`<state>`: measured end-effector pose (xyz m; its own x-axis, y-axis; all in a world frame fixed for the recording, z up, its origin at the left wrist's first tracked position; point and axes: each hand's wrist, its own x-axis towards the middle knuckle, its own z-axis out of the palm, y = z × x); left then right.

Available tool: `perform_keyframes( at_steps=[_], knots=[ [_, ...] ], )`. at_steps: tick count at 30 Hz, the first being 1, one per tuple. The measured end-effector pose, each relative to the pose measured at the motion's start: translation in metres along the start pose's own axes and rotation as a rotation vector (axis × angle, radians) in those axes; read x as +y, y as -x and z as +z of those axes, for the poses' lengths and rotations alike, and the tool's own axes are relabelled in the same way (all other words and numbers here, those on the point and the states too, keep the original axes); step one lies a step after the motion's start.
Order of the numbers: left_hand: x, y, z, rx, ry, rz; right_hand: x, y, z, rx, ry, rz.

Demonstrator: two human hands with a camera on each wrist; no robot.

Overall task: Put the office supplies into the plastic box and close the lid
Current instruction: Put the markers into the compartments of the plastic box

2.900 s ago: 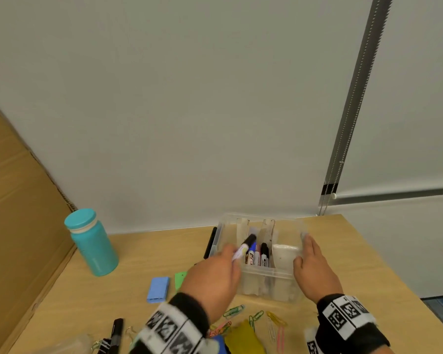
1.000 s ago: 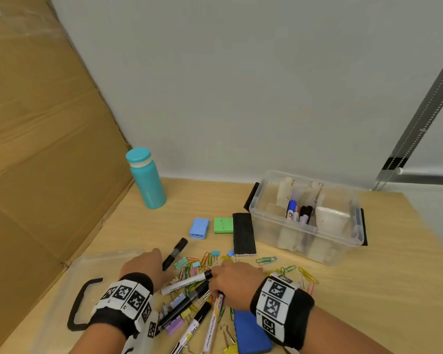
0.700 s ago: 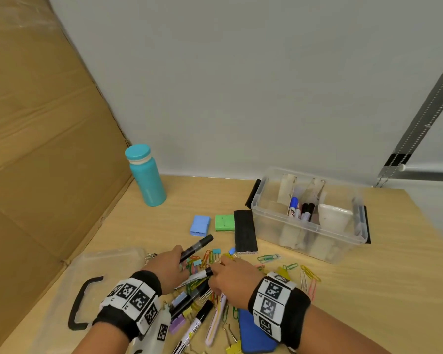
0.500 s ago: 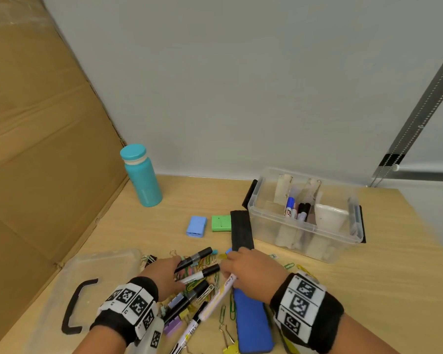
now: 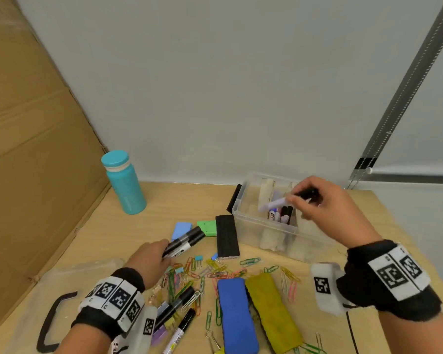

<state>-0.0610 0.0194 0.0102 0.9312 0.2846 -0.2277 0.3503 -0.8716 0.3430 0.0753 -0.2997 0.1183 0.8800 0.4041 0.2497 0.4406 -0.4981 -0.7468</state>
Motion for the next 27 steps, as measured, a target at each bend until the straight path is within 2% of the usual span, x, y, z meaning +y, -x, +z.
perform_keyframes(
  at_steps=[2,4,8,18,24,27],
  knots=[
    [0.002,-0.003,-0.005,0.047,0.043,0.029,0.010,-0.009,0.000,0.145,-0.030,0.015],
    [0.006,-0.006,-0.007,0.082,0.075,0.056,0.022,-0.018,0.007,0.179,0.065,0.025],
    [0.008,-0.008,-0.008,0.140,0.110,0.080,0.046,-0.035,0.024,0.067,0.331,0.090],
    [0.007,-0.002,-0.007,0.177,0.165,0.045,0.041,-0.066,0.024,0.038,0.273,0.191],
    [0.010,-0.001,-0.003,0.191,0.175,0.045,0.047,-0.095,0.037,-0.183,0.363,0.413],
    [0.013,-0.001,-0.002,0.181,0.143,0.055,0.042,-0.104,0.034,-0.233,0.496,0.441]
  ],
)
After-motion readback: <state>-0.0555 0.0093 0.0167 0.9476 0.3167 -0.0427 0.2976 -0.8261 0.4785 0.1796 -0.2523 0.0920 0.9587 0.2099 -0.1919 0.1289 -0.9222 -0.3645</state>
